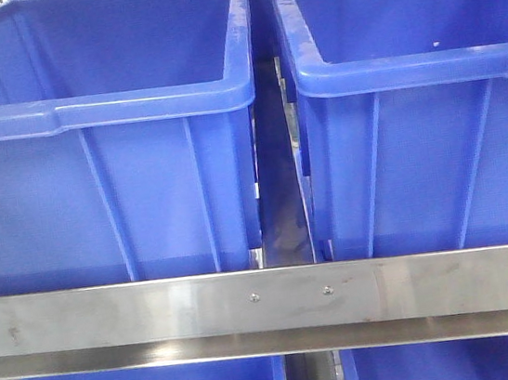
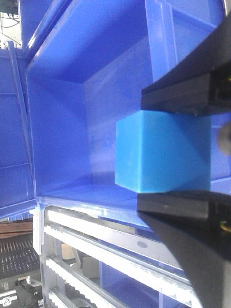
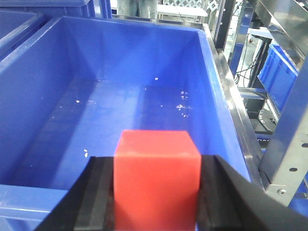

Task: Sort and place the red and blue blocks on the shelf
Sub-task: 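Move both grippers with cubes over the two blue bins, then open both grippers to drop the cubes into the bins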

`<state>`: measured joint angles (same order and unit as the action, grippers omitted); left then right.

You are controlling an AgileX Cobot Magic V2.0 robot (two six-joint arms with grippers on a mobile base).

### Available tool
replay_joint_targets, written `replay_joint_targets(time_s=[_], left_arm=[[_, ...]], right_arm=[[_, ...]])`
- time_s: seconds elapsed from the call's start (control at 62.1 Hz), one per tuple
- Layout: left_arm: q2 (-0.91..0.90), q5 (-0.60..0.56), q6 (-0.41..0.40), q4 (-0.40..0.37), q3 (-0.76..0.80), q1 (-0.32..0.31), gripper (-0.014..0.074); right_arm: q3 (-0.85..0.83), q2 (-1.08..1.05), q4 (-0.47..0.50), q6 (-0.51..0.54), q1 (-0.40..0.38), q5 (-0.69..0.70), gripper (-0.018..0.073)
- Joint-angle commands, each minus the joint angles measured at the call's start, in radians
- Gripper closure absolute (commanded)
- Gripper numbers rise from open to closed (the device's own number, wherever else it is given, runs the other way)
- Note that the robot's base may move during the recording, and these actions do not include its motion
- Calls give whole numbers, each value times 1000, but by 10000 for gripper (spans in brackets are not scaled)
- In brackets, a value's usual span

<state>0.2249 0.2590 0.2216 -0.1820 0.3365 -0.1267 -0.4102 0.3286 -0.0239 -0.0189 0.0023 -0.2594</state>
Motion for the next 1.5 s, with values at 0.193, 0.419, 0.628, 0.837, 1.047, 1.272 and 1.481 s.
replay_joint_targets(time_s=[0.193,0.419,0.628,0.837,1.047,1.272,1.481], left_arm=[[11,-108,-4,-56,39,0,473],[60,-120,-4,-60,41,0,473],[283,-259,-4,-77,107,-1,473],[609,-268,-4,-77,297,-1,473],[867,-259,-4,-77,478,-75,473],[1025,-267,-4,-72,575,-207,424],[1071,-259,-4,-75,584,-245,35]], right_arm=[[-28,6,-9,10,-4,78,501],[-76,47,-12,11,-1,8,501],[-161,234,-19,11,-1,61,501],[-266,457,-19,11,9,170,501],[-322,627,-22,11,105,223,501],[-322,727,-23,11,159,294,497],[-322,735,-22,10,159,309,207]])
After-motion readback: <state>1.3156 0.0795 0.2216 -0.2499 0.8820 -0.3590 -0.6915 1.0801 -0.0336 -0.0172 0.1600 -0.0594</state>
